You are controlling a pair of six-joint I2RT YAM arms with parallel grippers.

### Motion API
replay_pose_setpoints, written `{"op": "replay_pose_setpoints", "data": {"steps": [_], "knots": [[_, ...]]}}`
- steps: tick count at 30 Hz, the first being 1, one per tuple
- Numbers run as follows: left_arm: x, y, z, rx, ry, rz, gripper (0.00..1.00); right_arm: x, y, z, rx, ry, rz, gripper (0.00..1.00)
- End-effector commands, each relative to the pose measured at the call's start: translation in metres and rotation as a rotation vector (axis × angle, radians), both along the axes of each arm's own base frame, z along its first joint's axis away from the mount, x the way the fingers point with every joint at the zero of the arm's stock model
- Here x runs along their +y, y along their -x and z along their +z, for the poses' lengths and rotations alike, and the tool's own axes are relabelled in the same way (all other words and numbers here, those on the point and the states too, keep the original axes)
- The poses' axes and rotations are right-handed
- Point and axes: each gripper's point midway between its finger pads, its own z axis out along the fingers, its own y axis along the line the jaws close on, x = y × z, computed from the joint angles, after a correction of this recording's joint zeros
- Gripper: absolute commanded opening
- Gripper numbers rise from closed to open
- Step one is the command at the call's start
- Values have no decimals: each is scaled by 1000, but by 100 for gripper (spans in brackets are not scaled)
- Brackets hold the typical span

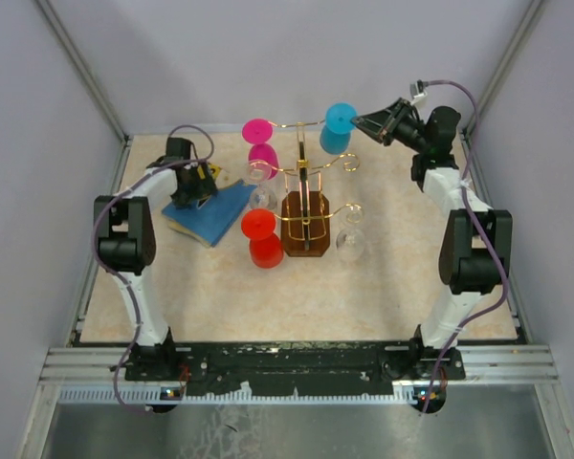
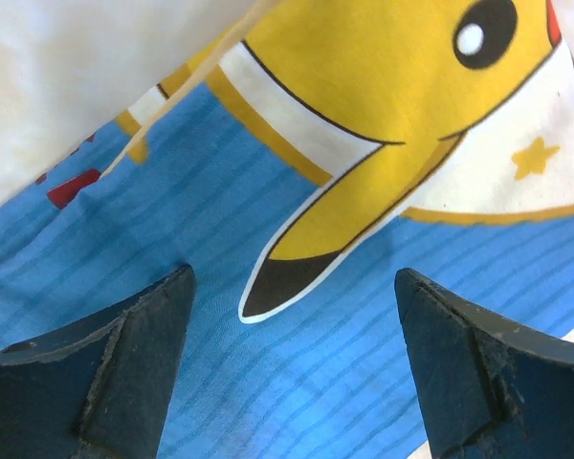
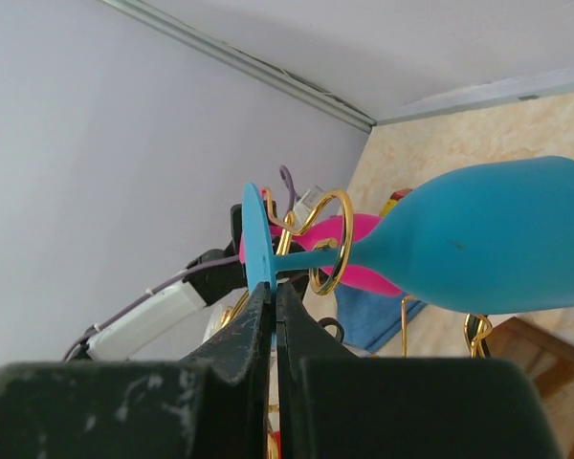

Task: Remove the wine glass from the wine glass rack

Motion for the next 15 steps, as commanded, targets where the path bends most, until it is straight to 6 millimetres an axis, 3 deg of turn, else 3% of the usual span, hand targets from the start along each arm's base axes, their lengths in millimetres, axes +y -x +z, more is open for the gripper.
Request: {"op": "replay_pose_setpoints", "data": {"steps": [1, 8, 11, 15], "knots": [[75, 39, -31, 176, -39, 142, 93, -3, 10, 35, -104, -13, 21, 0], [181, 60, -30, 187, -12, 407, 92, -8, 14, 41, -118, -28, 25, 0], [205, 70, -28, 194, -35, 482, 92, -11, 14, 43, -123, -29, 23, 0], [222, 72, -17, 167, -52, 533, 92, -14, 13, 45, -125, -34, 22, 0]]}}
